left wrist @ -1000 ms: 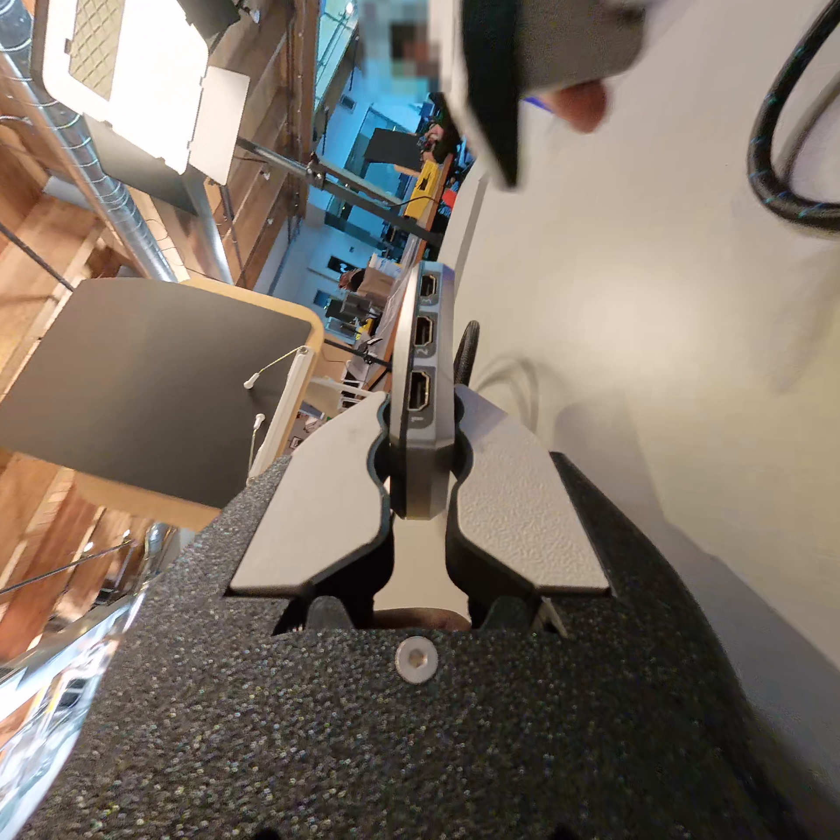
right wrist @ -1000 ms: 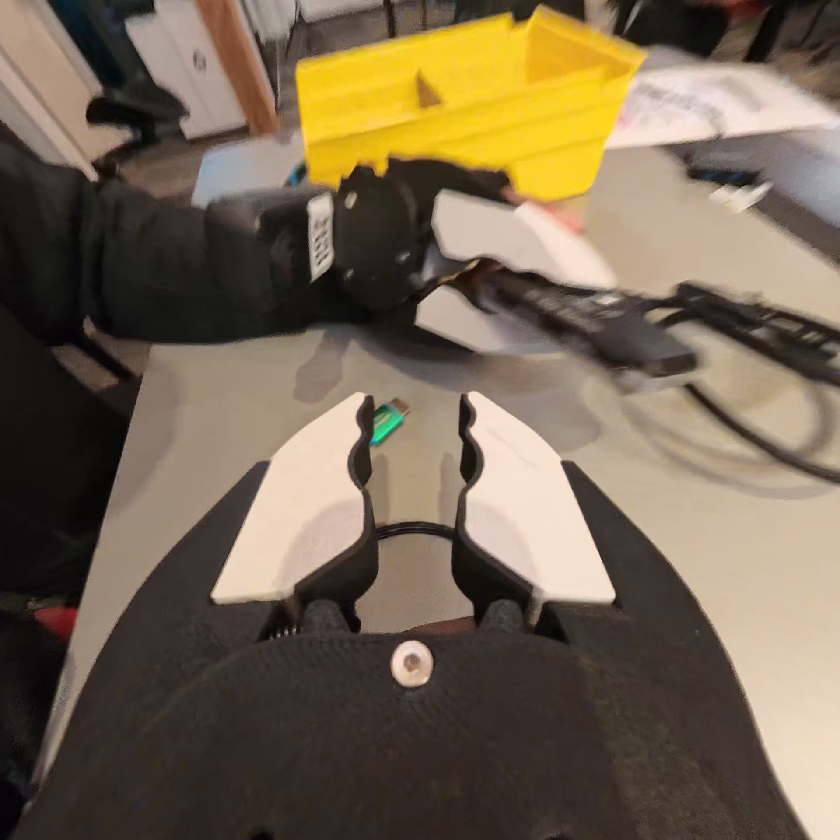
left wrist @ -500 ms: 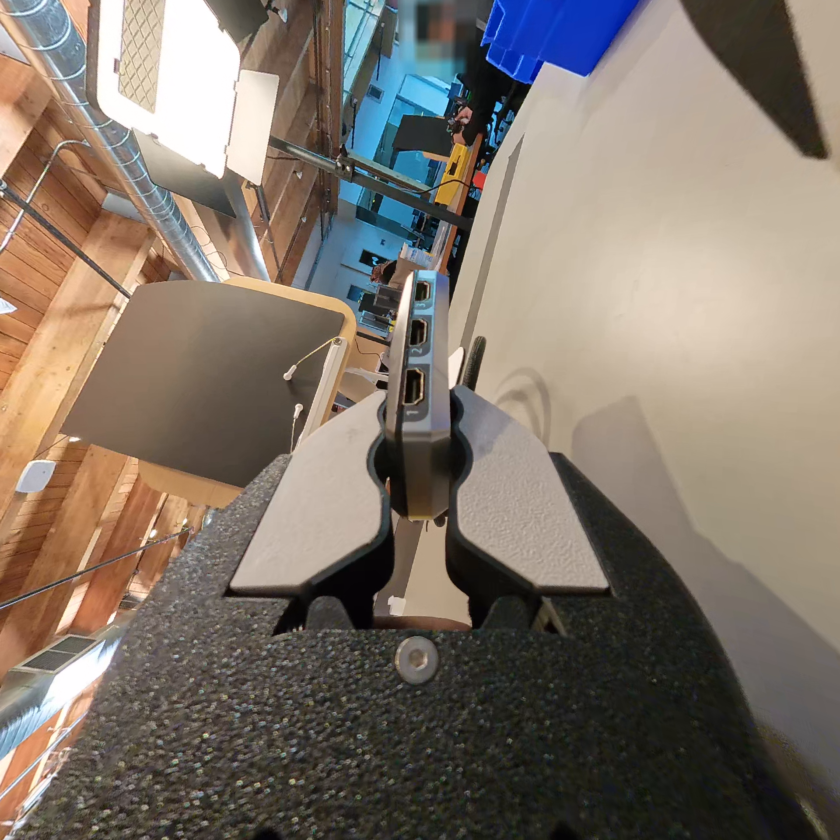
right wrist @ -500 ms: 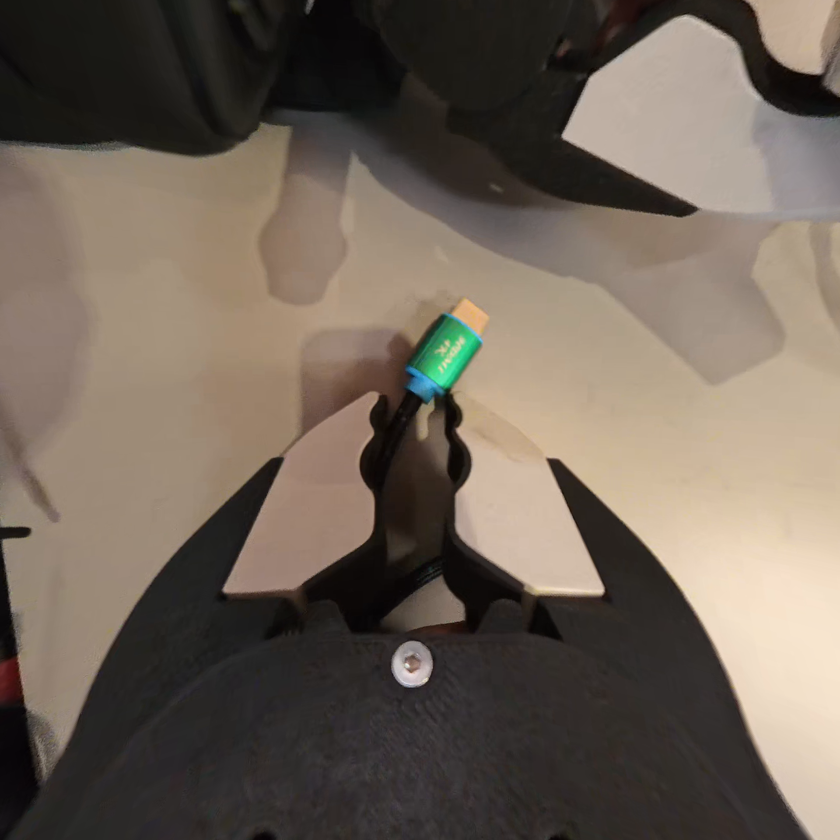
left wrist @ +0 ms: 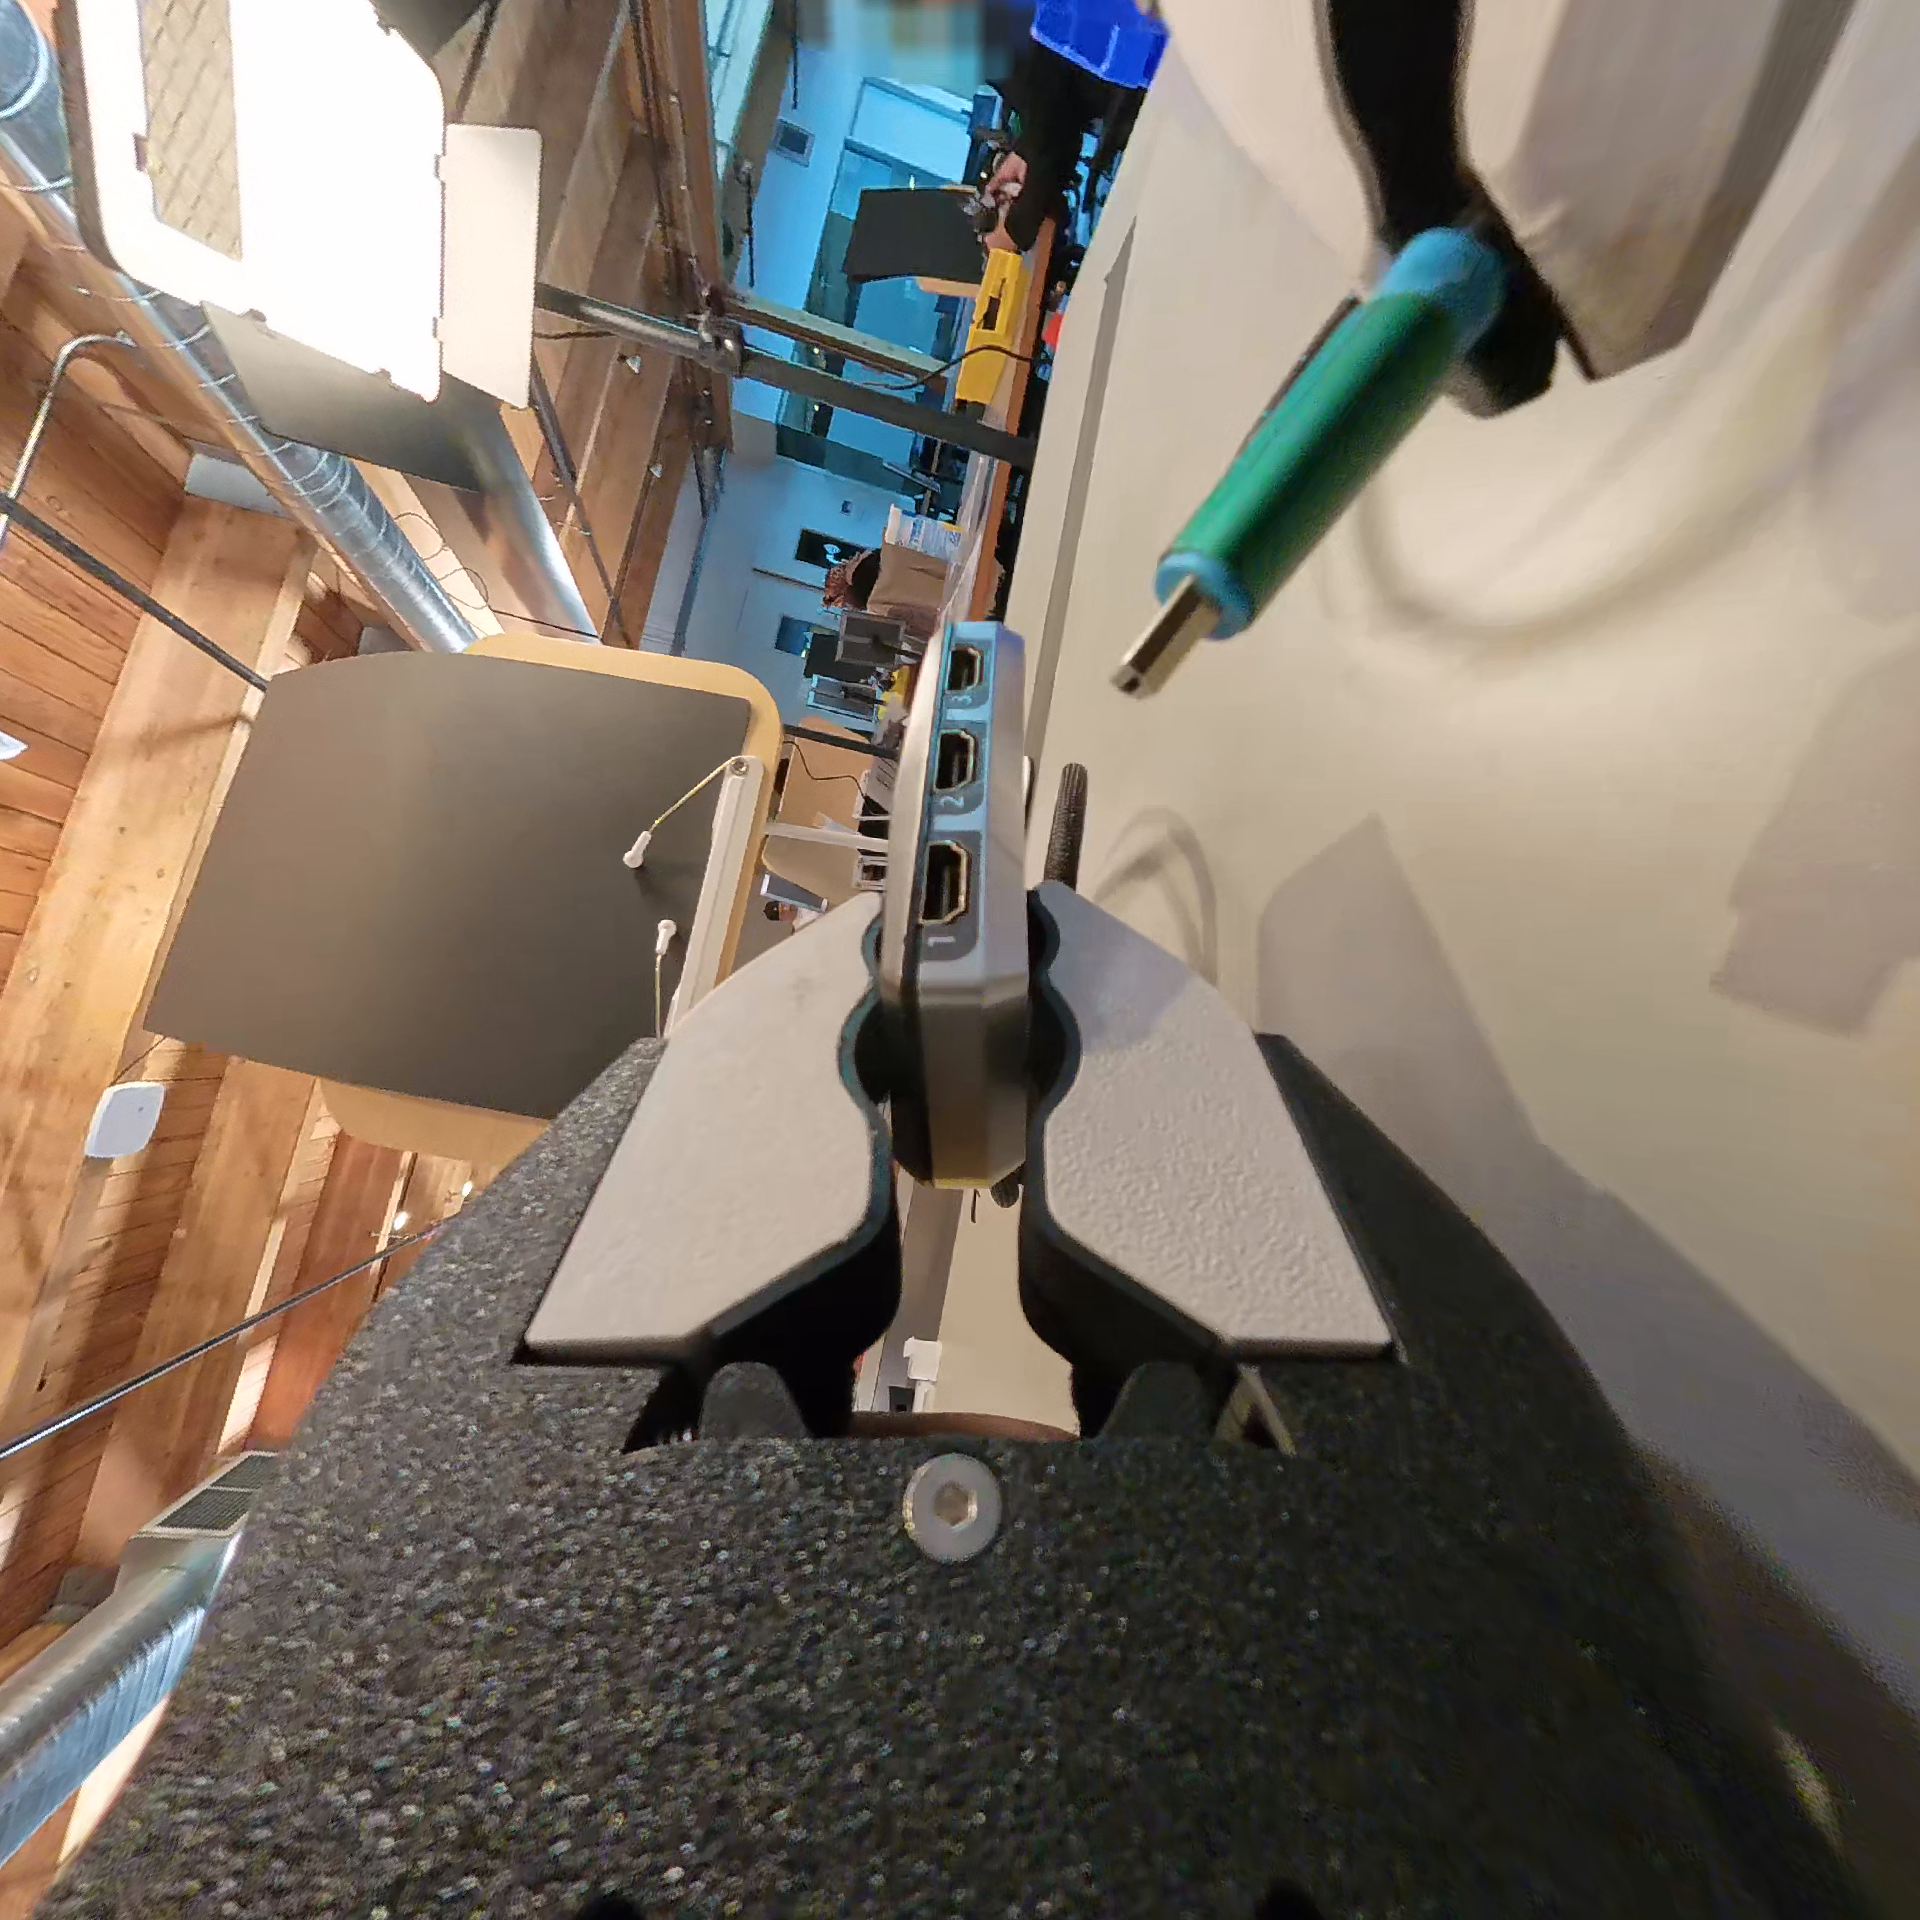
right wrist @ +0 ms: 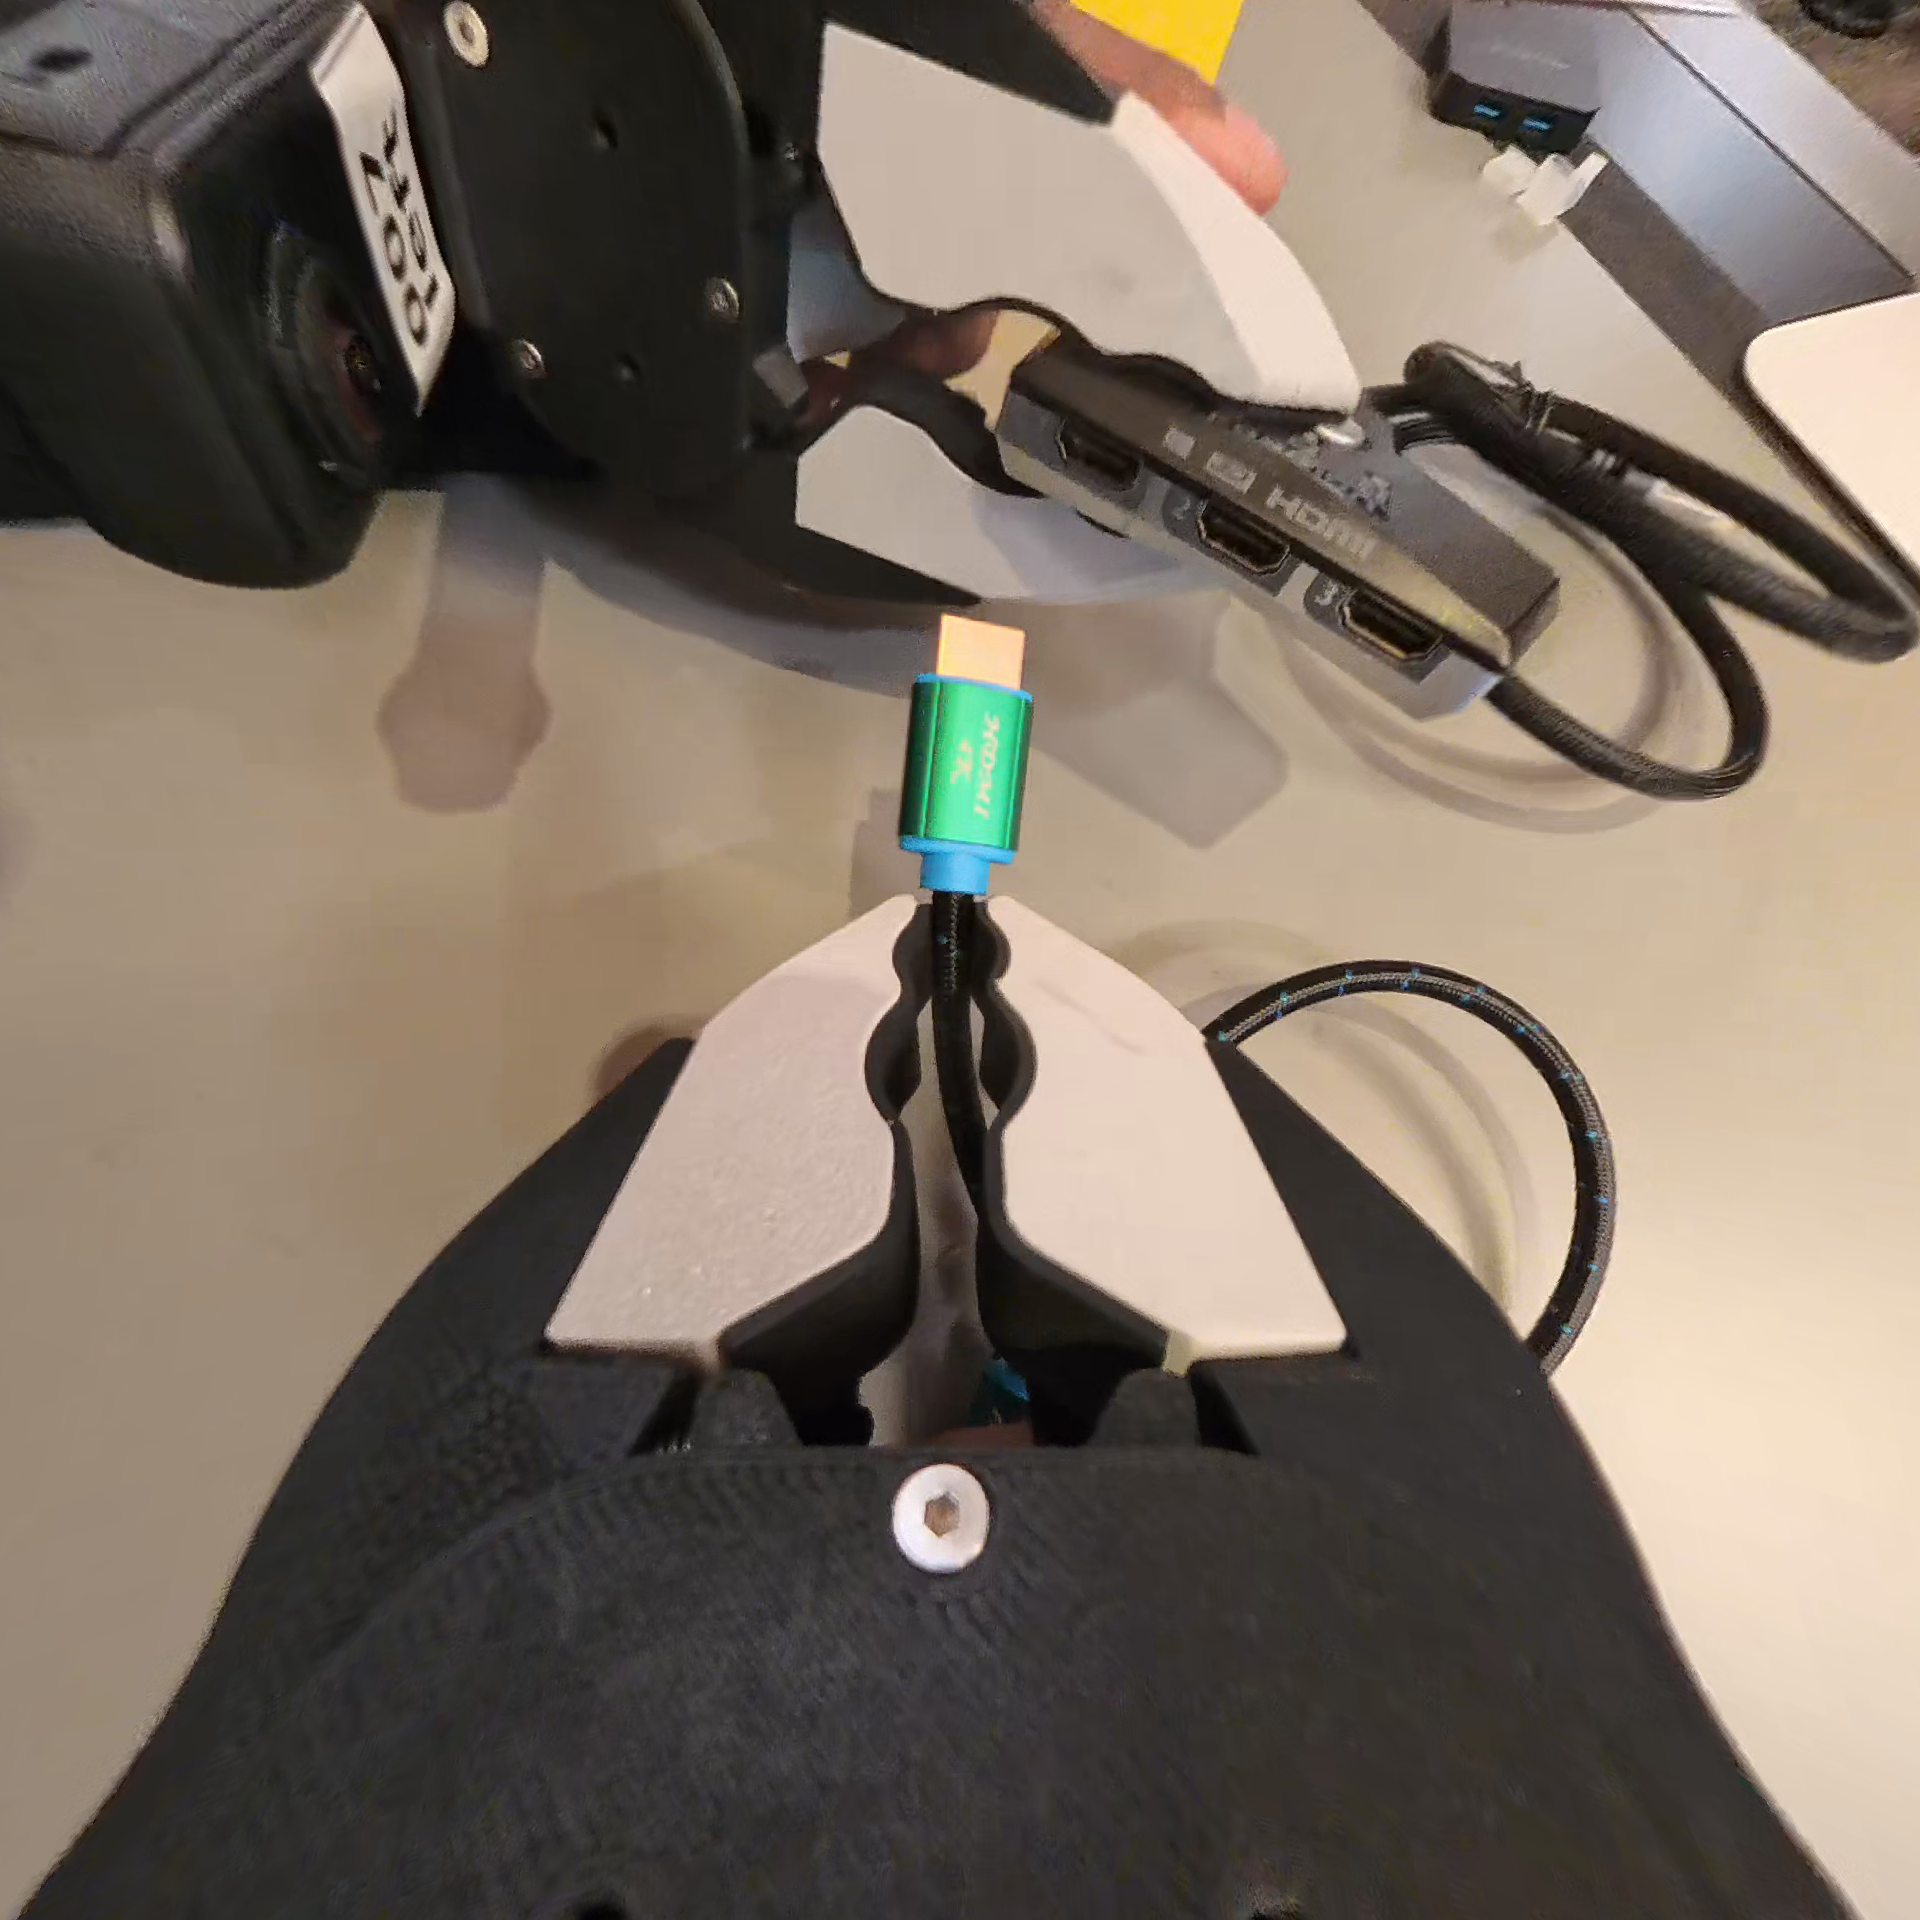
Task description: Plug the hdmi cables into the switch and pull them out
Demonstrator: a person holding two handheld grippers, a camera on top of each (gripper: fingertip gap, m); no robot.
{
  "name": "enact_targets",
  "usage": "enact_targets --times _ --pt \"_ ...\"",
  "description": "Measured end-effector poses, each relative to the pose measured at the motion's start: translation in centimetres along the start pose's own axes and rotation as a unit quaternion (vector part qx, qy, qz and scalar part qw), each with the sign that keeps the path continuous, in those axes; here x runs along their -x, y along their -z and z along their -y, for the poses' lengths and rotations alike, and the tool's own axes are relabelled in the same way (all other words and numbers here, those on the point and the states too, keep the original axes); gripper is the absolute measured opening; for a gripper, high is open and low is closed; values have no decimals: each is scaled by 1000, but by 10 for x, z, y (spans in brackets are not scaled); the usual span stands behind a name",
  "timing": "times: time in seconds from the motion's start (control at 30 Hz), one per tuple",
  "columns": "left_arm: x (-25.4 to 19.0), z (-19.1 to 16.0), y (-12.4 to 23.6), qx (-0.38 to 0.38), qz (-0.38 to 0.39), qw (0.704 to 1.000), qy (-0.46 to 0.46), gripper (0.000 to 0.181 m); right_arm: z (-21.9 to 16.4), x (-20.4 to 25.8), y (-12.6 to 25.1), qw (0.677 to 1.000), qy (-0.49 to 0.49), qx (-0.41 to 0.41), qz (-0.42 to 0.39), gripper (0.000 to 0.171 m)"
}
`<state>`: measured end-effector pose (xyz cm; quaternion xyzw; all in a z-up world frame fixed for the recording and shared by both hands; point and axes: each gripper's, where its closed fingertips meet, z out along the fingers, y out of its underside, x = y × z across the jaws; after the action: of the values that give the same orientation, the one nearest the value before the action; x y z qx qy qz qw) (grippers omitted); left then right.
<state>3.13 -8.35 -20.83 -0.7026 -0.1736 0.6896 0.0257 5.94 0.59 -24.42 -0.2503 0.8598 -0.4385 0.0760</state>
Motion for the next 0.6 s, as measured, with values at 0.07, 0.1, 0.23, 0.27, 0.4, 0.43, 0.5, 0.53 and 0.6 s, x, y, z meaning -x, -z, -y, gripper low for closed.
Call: enact_targets --times 0.07,0.1,0.23,0.27,0.4,0.43,0.5,0.53,0.6 --pt "-4 0 -1 5 -8 1000 -10 21 -6 -1 -1 1000 8 12 -6 6" --pt "-7 0 -2 8 -13 1000 -14 22 -10 -1 -3 1000 12 23 -6 6" --pt "-15 0 -3 15 -32 999 -22 22 -30 0 -7 997 19 71 5 6" --pt "-16 0 -3 16 -36 999 -23 22 -32 0 -7 997 19 74 7 6" --pt "-22 1 -3 20 -51 998 -24 22 -30 -4 -3 997 0 70 11 21" --pt "-24 1 -3 21 -55 998 -26 22 -30 -5 -2 997 1 73 9 26" --pt "-26 1 -3 21 -62 997 -27 22 -29 -7 1 997 4 77 7 30" --pt "-27 1 -3 22 -63 997 -27 22 -27 -6 1 997 1 75 12 31" --pt "-27 1 -3 23 -63 997 -29 22 -23 -2 -2 997 -11 72 27 31"
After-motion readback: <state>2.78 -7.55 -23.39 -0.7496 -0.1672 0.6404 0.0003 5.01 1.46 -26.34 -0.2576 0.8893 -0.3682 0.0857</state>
